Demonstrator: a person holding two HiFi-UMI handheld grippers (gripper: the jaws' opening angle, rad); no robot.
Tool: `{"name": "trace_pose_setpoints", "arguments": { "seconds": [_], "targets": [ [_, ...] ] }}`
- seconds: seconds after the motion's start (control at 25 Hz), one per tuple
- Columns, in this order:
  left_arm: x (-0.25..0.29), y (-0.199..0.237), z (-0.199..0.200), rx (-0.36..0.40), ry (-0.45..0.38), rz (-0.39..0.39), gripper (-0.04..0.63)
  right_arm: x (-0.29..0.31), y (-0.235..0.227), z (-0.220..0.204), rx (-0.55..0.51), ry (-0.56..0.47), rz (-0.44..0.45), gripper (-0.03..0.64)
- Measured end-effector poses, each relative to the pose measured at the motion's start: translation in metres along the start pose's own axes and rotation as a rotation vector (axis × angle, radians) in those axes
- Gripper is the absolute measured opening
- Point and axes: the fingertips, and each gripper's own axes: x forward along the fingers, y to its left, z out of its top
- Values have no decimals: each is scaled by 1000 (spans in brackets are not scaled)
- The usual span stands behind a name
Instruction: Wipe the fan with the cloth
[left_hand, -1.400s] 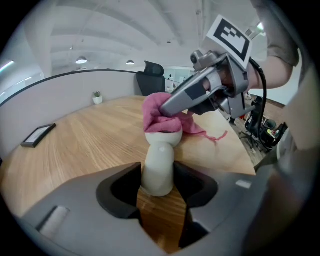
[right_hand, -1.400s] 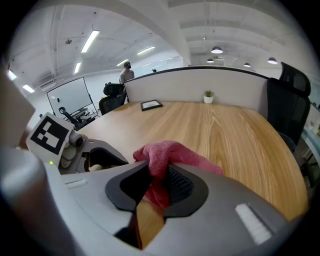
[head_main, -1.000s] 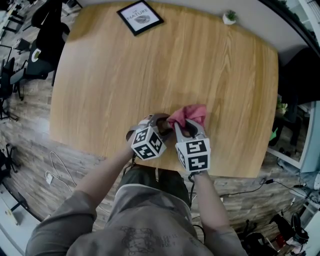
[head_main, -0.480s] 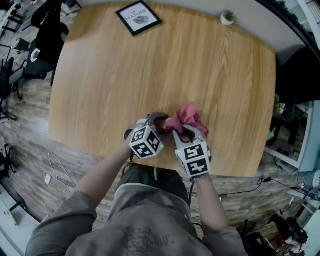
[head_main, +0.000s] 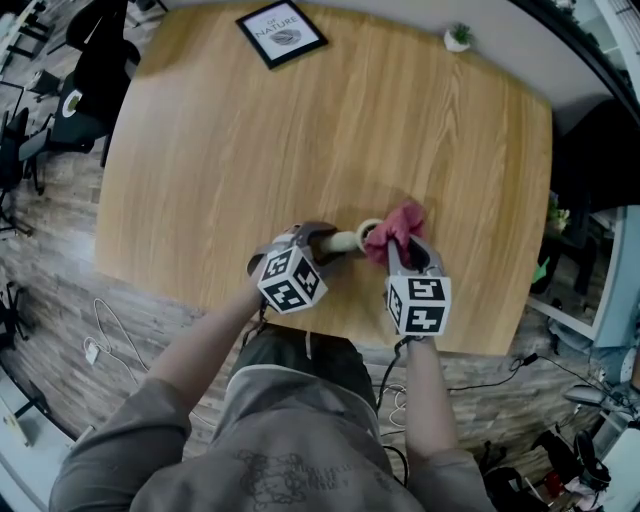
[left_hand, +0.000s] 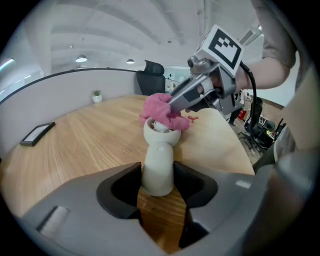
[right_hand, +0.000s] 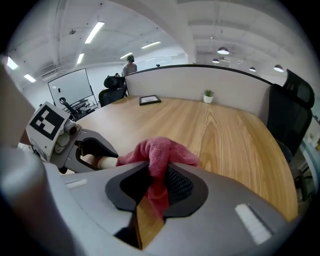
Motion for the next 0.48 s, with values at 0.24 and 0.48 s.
{"name": "trace_pose_setpoints", "arguments": {
  "seconds": [0.24, 0.48],
  "targets": [
    [1, -1, 0, 2, 0, 2, 202, 10, 38, 12, -29, -35, 41, 83],
    [0, -1, 1, 3, 1, 1, 202, 19, 93, 11, -105, -15, 189, 83]
  ]
}}
